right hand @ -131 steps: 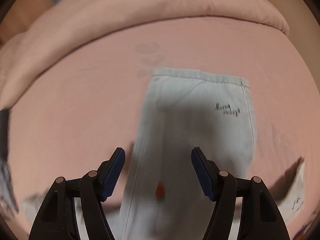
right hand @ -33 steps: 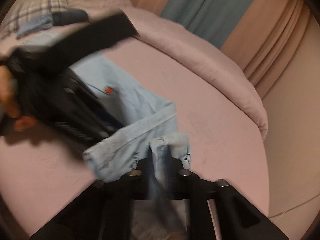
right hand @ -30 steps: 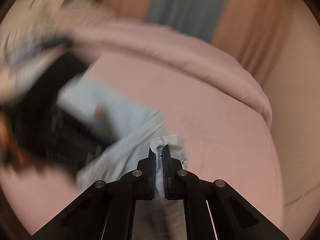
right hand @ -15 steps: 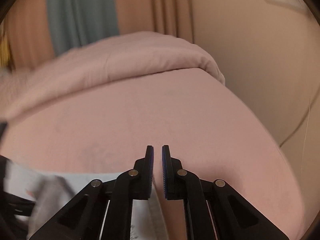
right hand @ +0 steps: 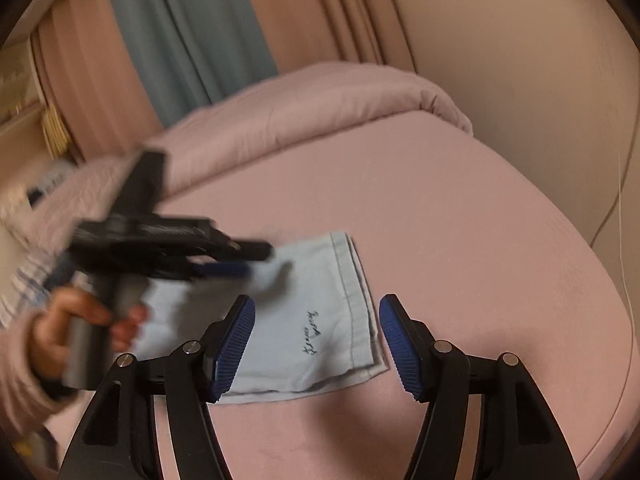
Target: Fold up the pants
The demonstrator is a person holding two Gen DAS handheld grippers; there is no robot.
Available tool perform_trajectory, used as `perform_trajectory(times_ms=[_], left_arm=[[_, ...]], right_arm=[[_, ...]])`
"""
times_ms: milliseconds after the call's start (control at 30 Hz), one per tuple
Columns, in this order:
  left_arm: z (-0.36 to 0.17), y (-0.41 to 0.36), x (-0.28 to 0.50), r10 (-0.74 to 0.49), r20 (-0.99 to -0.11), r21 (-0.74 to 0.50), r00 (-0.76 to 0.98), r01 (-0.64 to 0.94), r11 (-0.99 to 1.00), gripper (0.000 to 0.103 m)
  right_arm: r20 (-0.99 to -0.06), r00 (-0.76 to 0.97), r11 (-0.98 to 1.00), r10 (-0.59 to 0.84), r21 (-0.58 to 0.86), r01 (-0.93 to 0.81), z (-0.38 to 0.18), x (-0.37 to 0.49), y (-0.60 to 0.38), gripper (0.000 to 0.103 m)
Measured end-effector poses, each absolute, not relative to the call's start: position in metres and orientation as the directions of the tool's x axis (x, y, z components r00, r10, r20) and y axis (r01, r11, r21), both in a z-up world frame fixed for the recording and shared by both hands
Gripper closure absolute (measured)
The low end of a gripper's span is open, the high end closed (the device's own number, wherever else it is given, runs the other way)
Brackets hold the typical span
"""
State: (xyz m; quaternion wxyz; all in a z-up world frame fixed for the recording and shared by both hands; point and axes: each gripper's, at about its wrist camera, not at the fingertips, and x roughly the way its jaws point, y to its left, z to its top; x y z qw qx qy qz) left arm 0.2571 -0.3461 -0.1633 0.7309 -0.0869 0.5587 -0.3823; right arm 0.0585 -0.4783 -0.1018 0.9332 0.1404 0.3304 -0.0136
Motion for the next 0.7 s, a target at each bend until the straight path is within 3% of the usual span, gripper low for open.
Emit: perform_trajectory(times_ms=[100, 233, 267, 300, 333, 367, 467, 567, 700], left_arm=[[-0.165, -0.312, 0.237, -0.654, -0.752, -0.539, 0.082, 0.495, 0.681, 0.04], [-0.176, -0.249, 0.21, -0.649, -0.754, -0.53, 0.104, 0.489, 0.693, 0.04], [-0.177, -0.247, 0.219, -0.637, -0.762, -0.52, 0.116, 0.477, 0.709, 0.04], [-0.179, -0.231, 0.215, -0.625, -0.77, -0.508, 0.132, 0.467, 0.724, 0.04], [-0.182, -0.208, 0.209, -0.609, -0.776, -0.492, 0.163, 0.448, 0.746, 0.04], [-0.184, -0.194, 0.206, -0.599, -0.781, -0.485, 0.178, 0.431, 0.76, 0.04], [-0.192, -0.167, 0.196, -0.588, -0.783, -0.492, 0.204, 0.374, 0.786, 0.04], [-0.201, -0.151, 0.198, -0.616, -0.76, -0.533, 0.206, 0.344, 0.773, 0.041], [-0.192, -0.154, 0.196, -0.612, -0.758, -0.529, 0.224, 0.337, 0.779, 0.041]], right_arm=[[-0.719, 0.695, 0.959, -0.007, 0.192, 0.208, -0.126, 0.091, -0.487, 0.038], [-0.763, 0.625, 0.899, 0.167, 0.378, 0.221, -0.163, 0.113, -0.515, 0.038], [-0.748, 0.639, 0.898, 0.18, 0.389, 0.203, -0.162, 0.11, -0.514, 0.045], [-0.738, 0.64, 0.897, 0.214, 0.408, 0.171, -0.16, 0.11, -0.512, 0.06], [-0.732, 0.636, 0.893, 0.245, 0.425, 0.145, -0.157, 0.106, -0.507, 0.09], [-0.738, 0.637, 0.912, 0.223, 0.389, 0.131, -0.153, 0.103, -0.498, 0.093], [-0.76, 0.636, 0.966, 0.135, 0.243, 0.085, -0.135, 0.096, -0.474, 0.096], [-0.736, 0.673, 0.96, 0.07, 0.233, 0.155, -0.119, 0.091, -0.488, 0.099], [-0.842, 0.539, 0.954, 0.017, 0.176, 0.244, -0.164, 0.114, -0.496, 0.097]])
